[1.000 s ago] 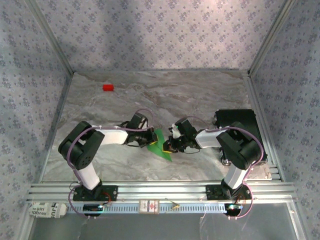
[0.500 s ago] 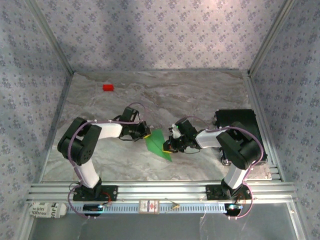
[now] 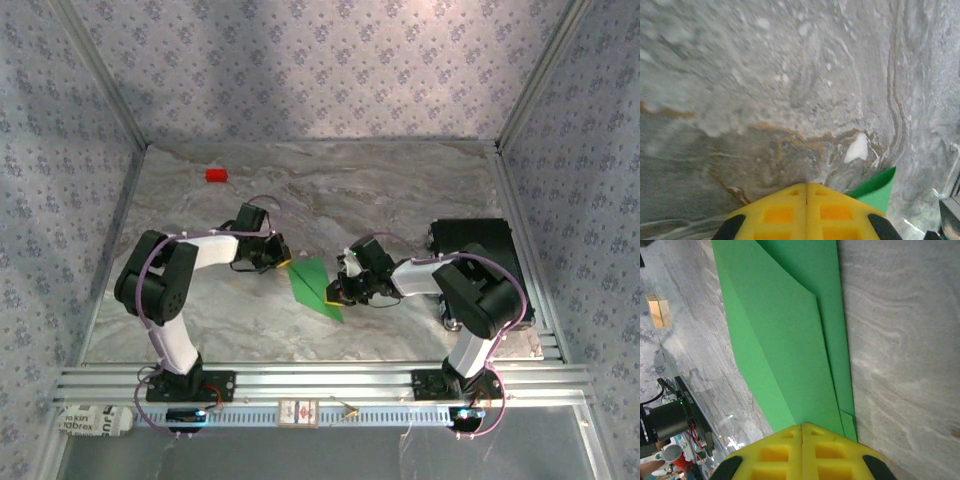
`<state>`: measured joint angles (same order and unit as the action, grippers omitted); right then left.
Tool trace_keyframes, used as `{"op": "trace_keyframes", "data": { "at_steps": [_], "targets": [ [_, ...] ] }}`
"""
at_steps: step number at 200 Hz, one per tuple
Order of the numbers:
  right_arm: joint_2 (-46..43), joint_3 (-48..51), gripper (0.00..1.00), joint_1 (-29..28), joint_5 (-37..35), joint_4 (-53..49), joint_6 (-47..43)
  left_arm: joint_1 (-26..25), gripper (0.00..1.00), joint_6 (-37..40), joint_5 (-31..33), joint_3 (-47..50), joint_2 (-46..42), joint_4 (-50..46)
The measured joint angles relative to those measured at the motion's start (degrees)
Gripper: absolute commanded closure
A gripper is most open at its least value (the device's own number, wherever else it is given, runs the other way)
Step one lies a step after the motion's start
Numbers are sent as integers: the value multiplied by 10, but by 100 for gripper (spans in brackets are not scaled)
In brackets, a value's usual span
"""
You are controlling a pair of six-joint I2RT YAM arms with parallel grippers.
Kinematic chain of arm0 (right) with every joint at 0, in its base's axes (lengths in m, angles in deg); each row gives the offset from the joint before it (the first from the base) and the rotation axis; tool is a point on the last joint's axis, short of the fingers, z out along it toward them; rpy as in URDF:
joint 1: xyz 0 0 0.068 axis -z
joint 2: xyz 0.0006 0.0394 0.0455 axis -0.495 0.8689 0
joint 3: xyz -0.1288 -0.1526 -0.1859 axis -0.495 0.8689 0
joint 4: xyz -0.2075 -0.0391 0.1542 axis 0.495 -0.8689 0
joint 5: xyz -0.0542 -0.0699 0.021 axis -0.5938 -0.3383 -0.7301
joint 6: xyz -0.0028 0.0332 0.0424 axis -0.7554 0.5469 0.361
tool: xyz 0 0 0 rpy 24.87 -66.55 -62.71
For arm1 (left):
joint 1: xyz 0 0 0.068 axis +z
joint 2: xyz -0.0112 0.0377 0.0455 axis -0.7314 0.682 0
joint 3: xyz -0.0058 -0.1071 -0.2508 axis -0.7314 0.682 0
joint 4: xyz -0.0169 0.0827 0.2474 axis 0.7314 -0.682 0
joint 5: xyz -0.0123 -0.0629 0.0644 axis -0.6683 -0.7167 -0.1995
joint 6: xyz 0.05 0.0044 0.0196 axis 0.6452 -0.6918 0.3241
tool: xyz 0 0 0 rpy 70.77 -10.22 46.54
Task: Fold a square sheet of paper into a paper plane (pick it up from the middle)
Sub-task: Fourth fold the wing at the center of the table.
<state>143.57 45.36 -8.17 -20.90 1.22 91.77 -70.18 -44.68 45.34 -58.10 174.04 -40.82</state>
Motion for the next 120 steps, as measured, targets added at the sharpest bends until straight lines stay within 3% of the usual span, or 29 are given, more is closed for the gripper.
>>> {"op": "trace_keyframes", "data": {
  "at_steps": [57,84,120],
  "targets": [
    [1,-1,100,0,1,-1,0,-11,94,-10,29,0,-72,-21],
    [1,-3,100,0,1,-5,0,-58,93,-23,28,2,-102,0],
    [1,-4,100,0,1,-7,0,-132,94,-40,18,9,-67,32]
  ]
}}
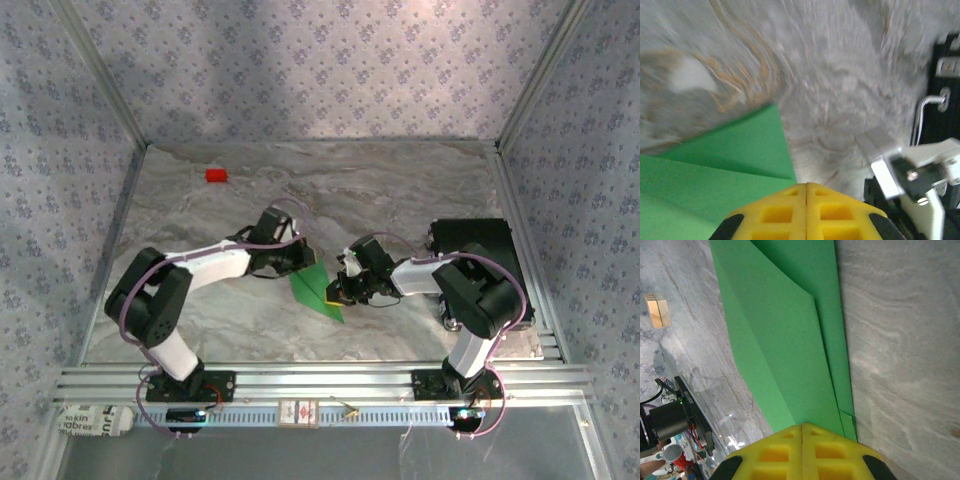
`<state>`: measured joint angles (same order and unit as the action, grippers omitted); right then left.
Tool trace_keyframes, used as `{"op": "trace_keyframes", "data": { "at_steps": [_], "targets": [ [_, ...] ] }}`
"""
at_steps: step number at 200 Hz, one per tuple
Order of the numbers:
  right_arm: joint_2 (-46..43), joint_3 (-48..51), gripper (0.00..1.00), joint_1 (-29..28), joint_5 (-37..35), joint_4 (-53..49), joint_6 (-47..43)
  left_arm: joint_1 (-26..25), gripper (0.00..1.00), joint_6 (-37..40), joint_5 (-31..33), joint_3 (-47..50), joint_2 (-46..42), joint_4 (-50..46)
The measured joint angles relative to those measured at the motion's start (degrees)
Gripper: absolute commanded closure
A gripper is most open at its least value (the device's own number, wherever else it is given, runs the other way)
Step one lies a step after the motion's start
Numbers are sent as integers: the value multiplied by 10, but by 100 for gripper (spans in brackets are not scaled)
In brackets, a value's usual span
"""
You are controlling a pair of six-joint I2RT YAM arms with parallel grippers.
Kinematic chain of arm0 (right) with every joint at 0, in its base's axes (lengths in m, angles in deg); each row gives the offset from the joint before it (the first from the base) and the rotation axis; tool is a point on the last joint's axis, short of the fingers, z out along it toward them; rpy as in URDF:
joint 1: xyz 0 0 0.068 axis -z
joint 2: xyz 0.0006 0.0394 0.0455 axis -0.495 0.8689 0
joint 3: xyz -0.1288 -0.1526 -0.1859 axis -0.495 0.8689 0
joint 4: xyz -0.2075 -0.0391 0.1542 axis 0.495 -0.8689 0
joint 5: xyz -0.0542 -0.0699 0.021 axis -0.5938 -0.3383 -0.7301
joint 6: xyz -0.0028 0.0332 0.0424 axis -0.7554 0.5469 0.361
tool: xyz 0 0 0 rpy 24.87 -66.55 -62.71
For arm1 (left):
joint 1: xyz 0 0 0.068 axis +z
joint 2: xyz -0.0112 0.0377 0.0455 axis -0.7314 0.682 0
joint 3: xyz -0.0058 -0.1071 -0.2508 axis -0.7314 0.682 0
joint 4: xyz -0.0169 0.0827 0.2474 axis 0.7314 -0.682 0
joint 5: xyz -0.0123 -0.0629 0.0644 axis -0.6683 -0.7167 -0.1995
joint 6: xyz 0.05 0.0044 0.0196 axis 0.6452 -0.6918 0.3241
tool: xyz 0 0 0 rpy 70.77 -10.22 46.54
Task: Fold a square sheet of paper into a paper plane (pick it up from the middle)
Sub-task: Fourth fold the wing at the center of the table.
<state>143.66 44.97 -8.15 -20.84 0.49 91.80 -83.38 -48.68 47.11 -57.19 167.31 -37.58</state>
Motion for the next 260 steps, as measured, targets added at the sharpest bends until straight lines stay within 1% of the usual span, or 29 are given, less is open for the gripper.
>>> {"op": "trace_keyframes", "data": {
  "at_steps": [19,37,51,79,114,138,176,207,260],
  "targets": [
    [0,-1,100,0,0,-2,0,-21,95,-4,-6,0,33,10],
    [0,-2,100,1,0,-5,0,-24,96,-6,-5,7,50,13],
    [0,-4,100,1,0,-9,0,-20,97,-6,1,16,56,12],
    [-2,-10,100,1,-5,-20,0,-8,98,-7,-18,29,59,35],
    [-10,-26,100,0,-17,-58,0,-1,98,-11,-35,45,59,66],
    [-10,-56,100,-8,-21,-83,0,1,98,-16,-39,51,59,79],
    [16,-107,99,-27,-30,-81,0,3,98,-19,-42,54,59,84],
    [44,-98,99,-28,-42,-75,1,4,98,-21,-41,54,59,85],
    [23,-60,97,-26,-43,-39,3,4,98,-21,-42,54,60,85]
  ]
}}
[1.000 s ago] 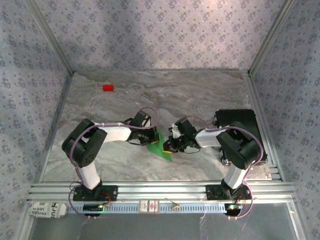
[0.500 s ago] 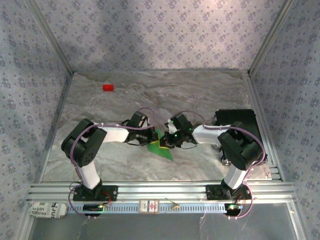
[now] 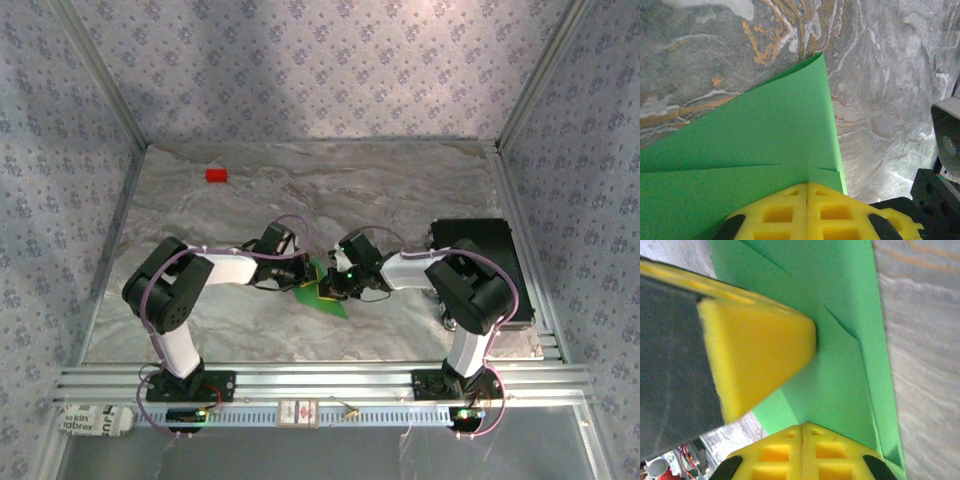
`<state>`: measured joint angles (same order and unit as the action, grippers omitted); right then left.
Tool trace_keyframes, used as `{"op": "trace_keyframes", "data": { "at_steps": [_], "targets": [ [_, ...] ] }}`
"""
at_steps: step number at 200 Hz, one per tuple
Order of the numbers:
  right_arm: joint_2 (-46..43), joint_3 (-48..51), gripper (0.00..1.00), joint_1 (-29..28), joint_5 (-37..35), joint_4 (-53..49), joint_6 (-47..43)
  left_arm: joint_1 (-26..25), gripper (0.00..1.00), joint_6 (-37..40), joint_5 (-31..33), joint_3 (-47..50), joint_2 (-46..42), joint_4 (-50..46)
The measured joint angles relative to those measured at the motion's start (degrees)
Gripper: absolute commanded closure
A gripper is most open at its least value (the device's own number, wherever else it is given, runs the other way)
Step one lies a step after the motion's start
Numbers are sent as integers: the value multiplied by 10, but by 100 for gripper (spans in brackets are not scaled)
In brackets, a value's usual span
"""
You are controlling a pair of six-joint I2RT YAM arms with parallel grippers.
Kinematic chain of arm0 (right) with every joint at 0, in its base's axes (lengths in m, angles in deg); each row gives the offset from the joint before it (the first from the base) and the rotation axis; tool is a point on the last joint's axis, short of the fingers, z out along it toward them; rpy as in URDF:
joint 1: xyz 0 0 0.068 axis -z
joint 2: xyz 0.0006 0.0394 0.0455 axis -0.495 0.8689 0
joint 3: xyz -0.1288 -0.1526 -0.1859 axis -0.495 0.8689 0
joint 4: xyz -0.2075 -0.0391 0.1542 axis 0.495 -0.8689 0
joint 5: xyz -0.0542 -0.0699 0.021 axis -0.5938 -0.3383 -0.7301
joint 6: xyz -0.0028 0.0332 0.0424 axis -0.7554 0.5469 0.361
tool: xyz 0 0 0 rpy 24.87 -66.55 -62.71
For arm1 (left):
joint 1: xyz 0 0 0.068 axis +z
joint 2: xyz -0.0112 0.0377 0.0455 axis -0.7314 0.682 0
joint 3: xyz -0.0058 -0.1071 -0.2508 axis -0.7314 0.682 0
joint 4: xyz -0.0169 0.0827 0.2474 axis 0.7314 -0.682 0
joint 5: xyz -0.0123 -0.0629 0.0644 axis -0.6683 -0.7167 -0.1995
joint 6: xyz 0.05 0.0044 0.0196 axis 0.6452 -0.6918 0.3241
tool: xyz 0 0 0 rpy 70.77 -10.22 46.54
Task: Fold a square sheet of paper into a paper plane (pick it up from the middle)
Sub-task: Fourth fold the wing at the center of the table.
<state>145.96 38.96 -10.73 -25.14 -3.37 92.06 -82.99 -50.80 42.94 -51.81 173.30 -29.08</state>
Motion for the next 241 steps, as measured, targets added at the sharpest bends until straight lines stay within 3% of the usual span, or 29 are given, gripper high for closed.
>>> {"op": "trace_keyframes", "data": {
  "at_steps": [165,241],
  "targets": [
    [-139,159,95,45,24,-2,-13,0,98,0,-4,0,3,4],
    [-169,116,95,50,29,-58,-28,0,98,0,-4,0,3,4]
  ]
}}
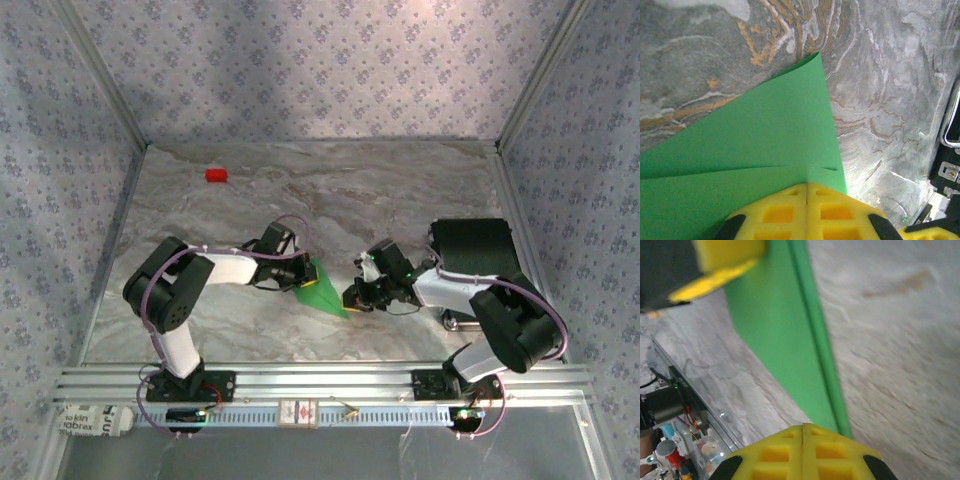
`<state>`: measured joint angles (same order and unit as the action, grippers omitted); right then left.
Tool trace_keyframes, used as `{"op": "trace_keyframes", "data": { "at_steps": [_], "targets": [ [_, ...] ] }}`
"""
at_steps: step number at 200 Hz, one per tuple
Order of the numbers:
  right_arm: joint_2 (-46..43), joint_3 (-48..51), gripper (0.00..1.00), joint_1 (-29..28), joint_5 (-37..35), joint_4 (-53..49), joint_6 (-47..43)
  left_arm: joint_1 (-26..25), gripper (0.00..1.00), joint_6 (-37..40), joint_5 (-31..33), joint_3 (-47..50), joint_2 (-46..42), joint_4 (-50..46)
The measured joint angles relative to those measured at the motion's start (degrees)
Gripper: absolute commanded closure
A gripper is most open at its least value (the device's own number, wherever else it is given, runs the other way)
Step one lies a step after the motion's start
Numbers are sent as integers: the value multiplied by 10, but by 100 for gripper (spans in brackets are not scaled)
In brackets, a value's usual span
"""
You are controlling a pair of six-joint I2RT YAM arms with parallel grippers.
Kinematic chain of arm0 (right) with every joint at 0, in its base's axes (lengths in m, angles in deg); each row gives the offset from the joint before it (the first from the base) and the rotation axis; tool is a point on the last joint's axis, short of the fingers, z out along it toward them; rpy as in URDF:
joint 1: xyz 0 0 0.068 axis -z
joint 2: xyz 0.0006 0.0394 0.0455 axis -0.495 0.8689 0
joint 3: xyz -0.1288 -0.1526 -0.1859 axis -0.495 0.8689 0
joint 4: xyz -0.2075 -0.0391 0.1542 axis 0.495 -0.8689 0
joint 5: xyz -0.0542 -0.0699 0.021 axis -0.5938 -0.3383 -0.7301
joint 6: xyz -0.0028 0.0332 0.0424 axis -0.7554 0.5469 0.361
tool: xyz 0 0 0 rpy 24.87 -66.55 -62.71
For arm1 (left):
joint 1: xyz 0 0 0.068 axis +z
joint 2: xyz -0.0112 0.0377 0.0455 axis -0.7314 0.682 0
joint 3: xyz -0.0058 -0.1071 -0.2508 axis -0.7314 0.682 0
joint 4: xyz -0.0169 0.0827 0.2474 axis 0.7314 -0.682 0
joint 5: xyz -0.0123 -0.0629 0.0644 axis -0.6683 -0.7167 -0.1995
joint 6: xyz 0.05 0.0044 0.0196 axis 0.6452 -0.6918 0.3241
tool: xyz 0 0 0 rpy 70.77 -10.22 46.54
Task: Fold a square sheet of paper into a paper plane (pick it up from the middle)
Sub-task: Fourth fold the wing at the center of the table, then turn over the paper at the center of the table.
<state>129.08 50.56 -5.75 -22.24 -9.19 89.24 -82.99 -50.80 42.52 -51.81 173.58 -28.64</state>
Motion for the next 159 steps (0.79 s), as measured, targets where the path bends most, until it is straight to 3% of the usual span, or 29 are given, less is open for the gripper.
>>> {"op": "trace_keyframes", "data": {
  "at_steps": [89,159],
  "targets": [
    [35,21,94,-3,6,-4,-9,0,99,0,-9,0,5,9],
    [-35,35,89,-3,-24,-71,-16,2,99,-3,-12,0,7,13]
  ]
}}
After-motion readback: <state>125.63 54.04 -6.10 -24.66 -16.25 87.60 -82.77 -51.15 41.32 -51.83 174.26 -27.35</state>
